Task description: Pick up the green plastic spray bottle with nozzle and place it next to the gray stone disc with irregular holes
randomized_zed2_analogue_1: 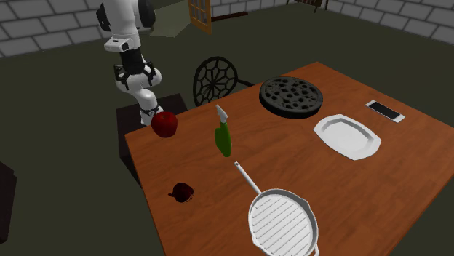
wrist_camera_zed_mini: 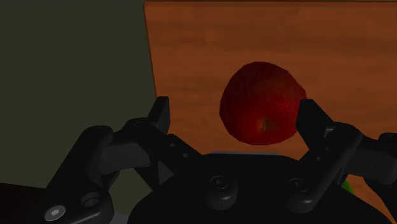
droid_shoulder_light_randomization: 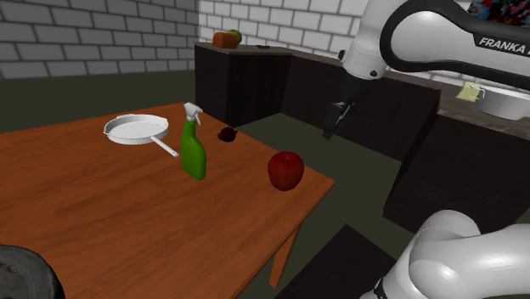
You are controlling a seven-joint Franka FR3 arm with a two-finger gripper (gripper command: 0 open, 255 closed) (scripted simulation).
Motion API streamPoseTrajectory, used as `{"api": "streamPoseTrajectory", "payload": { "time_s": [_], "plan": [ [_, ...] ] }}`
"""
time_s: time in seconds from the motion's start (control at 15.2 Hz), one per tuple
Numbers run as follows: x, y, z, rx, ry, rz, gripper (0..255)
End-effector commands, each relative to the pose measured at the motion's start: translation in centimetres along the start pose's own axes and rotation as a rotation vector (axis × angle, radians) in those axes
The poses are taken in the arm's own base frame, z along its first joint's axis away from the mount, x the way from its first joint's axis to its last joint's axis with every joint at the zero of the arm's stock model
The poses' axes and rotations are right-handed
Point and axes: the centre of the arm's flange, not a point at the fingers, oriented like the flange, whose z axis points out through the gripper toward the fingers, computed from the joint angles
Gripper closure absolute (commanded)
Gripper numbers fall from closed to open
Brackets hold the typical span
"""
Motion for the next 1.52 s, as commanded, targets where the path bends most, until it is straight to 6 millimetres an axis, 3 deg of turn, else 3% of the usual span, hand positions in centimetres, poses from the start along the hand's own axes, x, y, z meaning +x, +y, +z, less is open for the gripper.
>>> {"api": "streamPoseTrajectory", "payload": {
  "time_s": [0.0, 0.73, 1.45],
  "plan": [
    [0.0, 0.0, 0.0, 0.0, 0.0, 0.0, 0],
    [8.0, -8.2, 5.9, 0.043, 0.13, 0.006, 0],
    [16.6, -16.5, 10.4, 0.085, 0.261, 0.012, 0]
  ]
}}
